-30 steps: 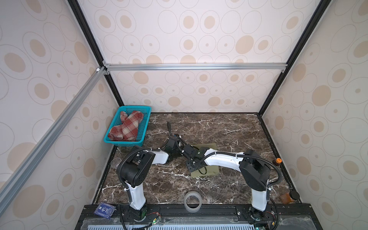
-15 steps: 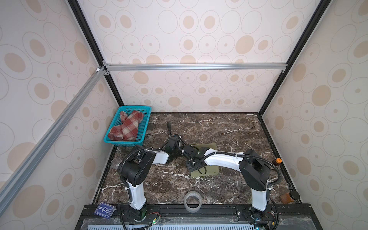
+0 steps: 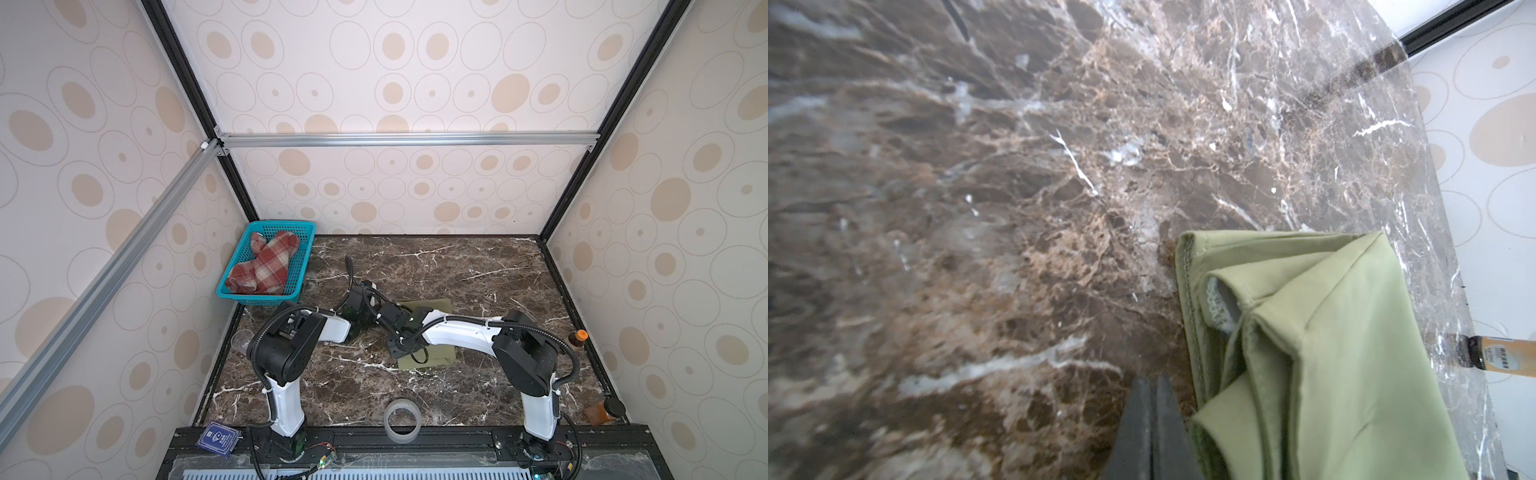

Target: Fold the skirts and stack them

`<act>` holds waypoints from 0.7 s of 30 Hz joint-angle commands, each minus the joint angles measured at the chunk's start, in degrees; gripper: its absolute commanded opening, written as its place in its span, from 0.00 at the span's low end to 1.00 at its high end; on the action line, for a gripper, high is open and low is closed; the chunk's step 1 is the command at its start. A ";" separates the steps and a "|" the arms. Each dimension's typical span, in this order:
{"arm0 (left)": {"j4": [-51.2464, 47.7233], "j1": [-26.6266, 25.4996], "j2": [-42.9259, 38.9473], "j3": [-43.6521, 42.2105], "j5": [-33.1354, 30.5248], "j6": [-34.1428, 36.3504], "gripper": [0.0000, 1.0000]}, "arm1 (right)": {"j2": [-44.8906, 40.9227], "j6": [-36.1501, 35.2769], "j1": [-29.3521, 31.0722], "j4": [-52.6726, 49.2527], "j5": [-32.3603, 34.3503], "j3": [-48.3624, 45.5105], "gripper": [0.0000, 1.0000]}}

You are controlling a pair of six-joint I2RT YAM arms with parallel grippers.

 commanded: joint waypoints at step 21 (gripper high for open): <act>1.94 0.42 -2.25 -1.35 2.62 -2.35 0.02 | -5.05 -1.06 0.67 -5.95 1.02 0.74 0.00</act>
